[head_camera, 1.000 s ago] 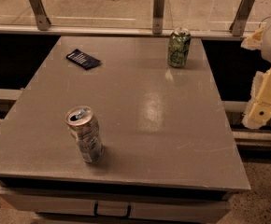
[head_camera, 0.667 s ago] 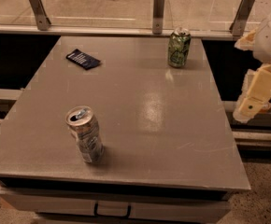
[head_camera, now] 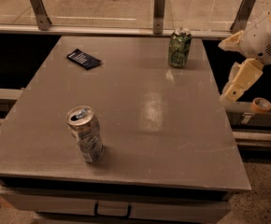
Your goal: Move redbull can near green can
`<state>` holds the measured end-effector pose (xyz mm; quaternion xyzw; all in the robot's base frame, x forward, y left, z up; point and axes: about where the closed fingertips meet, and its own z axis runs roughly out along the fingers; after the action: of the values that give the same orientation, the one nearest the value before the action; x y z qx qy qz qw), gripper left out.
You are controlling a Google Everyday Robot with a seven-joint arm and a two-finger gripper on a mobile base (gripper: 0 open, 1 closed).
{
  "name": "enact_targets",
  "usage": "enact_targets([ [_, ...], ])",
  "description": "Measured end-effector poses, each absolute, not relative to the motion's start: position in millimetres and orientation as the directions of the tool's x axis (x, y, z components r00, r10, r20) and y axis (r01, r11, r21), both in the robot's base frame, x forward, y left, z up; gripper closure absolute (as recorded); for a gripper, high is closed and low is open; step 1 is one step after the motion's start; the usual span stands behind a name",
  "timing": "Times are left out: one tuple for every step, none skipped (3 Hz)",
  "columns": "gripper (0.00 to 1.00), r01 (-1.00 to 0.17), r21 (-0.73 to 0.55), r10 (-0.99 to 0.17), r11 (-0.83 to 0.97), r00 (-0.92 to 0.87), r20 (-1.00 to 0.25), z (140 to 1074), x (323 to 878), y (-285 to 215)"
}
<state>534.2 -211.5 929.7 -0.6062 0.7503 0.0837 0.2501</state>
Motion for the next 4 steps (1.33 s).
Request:
enact_targets([
  [0.0, -0.987, -0.067, -0.781, 0.145, -0.072, -0.62, 928.4, 514.5, -180.1],
  [0.0, -0.992, -0.043, -0.726, 0.118, -0.057, -0.685, 940.2, 508.9, -160.3],
  [0.0, -0.992, -0.043, -0.727, 0.119, -0.058, -0.685, 940.2, 509.2, -160.5],
  [0.0, -0.996, -0.045, -0.703, 0.076, -0.021, -0.711, 934.5, 493.5, -137.1],
])
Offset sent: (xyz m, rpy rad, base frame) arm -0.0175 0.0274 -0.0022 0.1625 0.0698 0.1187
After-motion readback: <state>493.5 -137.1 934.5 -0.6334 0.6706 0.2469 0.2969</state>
